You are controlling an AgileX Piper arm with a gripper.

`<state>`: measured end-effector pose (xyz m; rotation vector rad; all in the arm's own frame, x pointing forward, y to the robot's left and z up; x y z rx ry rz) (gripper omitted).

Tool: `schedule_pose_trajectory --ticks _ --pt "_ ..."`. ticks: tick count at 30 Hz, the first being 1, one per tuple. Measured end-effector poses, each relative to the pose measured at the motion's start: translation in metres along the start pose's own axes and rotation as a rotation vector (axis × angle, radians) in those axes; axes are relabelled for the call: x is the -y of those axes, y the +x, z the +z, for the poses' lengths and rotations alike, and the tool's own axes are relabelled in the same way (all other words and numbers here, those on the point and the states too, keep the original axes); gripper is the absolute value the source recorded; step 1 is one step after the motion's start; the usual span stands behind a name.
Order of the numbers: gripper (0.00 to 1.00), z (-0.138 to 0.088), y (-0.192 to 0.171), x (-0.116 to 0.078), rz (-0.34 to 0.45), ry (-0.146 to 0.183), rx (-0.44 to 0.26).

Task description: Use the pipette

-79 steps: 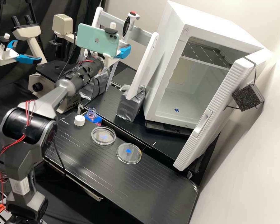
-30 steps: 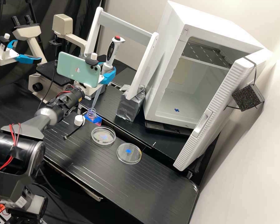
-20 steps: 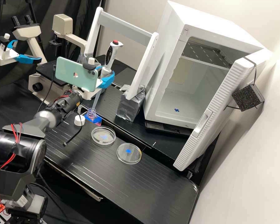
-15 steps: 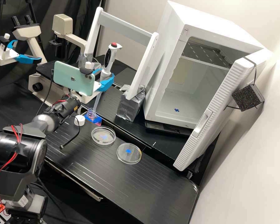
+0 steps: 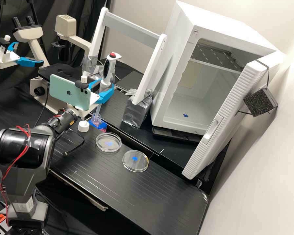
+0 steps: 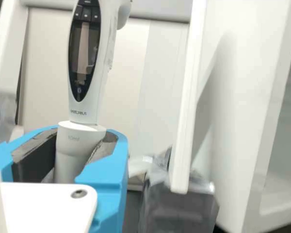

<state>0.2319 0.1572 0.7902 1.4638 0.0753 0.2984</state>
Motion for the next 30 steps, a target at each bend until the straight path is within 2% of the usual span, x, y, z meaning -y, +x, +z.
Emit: schedule_pose_trajectory --ticks 6,15,18,25,30 --pt "0.00 0.009 0.002 0.019 -0.061 -0.034 0.033" --pt "0.00 0.017 -0.001 0.025 -0.083 -0.020 0.073" --pt "0.00 0.015 -0.001 0.022 -0.073 -0.013 0.066" --pt "0.00 0.003 -0.007 0.000 -0.012 0.032 0.021" --pt "0.00 -0.007 -0.004 -0.011 0.026 0.043 -0.009"
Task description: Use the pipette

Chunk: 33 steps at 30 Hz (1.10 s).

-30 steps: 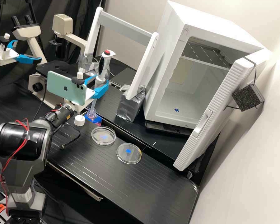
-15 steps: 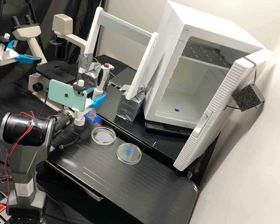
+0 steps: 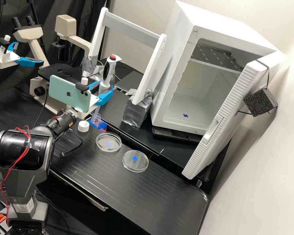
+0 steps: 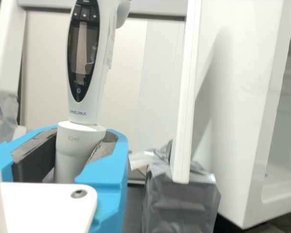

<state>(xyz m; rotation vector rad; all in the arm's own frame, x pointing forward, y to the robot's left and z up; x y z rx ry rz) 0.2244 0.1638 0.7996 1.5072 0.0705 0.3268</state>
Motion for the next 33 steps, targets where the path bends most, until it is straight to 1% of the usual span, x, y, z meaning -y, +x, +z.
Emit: schedule_pose_trajectory --ticks 1,6,7,8,11,14,17,20,21,22,23,25,26,27,28,29,31,32,33 --pt "0.00 -0.002 0.000 -0.002 0.006 0.000 -0.003" --pt "0.00 -0.012 0.001 -0.019 0.043 0.044 -0.020" --pt "0.00 -0.013 0.001 -0.023 0.050 0.046 -0.025" --pt "0.00 -0.013 0.001 -0.026 0.056 0.044 -0.025" --pt "0.00 -0.014 -0.001 -0.039 0.081 0.059 -0.026" --pt "0.00 -0.012 -0.003 -0.050 0.088 0.070 -0.020" --pt "0.00 -0.010 -0.006 -0.063 0.092 0.100 -0.031" --pt "0.00 -0.004 -0.013 -0.075 0.089 0.135 -0.057" --pt "0.00 -0.001 -0.016 -0.081 0.095 0.132 -0.074" --pt "0.00 0.002 -0.019 -0.086 0.101 0.137 -0.086" --pt "0.00 0.005 -0.022 -0.089 0.103 0.150 -0.096" --pt "0.00 0.014 -0.028 -0.098 0.124 0.148 -0.115" --pt "0.00 0.016 -0.032 -0.101 0.123 0.135 -0.136" --pt "0.00 0.021 -0.035 -0.104 0.125 0.136 -0.141" --pt "0.00 0.024 -0.038 -0.106 0.123 0.147 -0.148" --pt "0.00 0.029 -0.041 -0.109 0.127 0.148 -0.151" --pt "0.00 0.038 -0.046 -0.112 0.126 0.147 -0.153" --pt "0.00 0.043 -0.048 -0.113 0.125 0.134 -0.150" --pt "0.00 0.047 -0.051 -0.116 0.126 0.146 -0.156"
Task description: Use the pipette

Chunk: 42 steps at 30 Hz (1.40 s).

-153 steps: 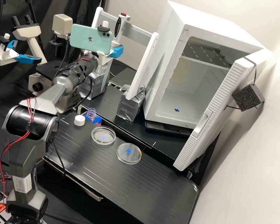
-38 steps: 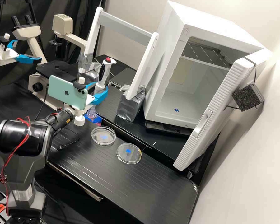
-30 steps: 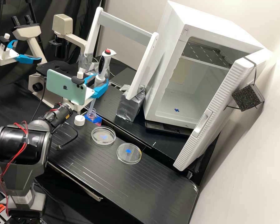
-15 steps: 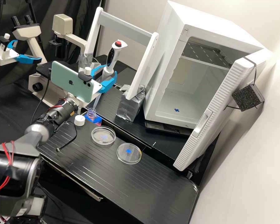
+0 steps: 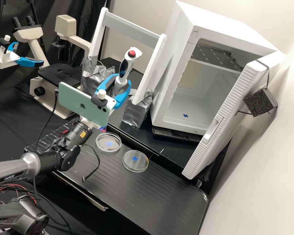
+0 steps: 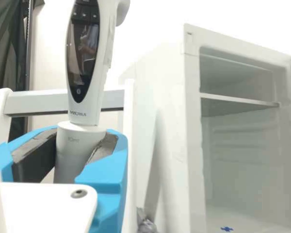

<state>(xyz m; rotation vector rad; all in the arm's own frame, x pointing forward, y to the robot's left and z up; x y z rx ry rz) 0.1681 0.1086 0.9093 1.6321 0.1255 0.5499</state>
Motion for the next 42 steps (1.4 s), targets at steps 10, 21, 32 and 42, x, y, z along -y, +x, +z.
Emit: schedule_pose_trajectory --ticks 10,21,32,42 --pt "0.00 0.015 -0.018 -0.020 0.074 -0.061 -0.017" --pt "0.00 0.019 -0.022 -0.018 0.027 -0.118 0.003" --pt "0.00 0.011 -0.012 -0.012 -0.059 -0.138 -0.008" --pt "0.00 0.007 -0.013 -0.014 -0.046 -0.142 -0.017"
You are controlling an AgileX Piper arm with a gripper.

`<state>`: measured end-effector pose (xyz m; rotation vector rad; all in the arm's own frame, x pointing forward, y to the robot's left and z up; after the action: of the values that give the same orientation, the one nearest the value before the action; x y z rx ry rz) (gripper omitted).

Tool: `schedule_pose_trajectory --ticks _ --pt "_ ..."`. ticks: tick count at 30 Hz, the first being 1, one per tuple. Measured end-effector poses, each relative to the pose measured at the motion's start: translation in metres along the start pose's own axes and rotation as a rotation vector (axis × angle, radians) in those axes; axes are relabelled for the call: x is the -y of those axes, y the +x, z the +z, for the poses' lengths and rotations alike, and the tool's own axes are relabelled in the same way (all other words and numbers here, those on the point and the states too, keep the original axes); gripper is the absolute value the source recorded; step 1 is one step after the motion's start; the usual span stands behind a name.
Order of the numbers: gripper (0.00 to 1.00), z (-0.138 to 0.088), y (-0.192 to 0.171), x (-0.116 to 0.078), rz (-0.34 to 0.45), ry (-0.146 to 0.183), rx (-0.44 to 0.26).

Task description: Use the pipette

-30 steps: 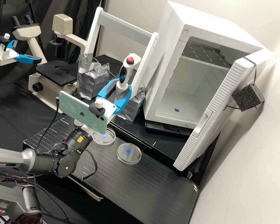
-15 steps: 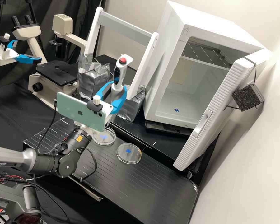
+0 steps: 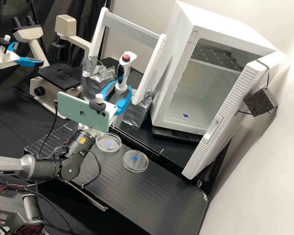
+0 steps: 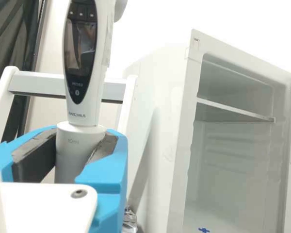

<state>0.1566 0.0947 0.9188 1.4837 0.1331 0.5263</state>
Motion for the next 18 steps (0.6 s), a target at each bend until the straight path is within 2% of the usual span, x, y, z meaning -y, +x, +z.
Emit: schedule_pose_trajectory --ticks 11,18 --pt "0.00 0.0027 0.0021 0.0053 -0.042 0.000 -0.005" --pt "0.00 0.0067 0.0021 0.0096 -0.086 -0.021 -0.011"
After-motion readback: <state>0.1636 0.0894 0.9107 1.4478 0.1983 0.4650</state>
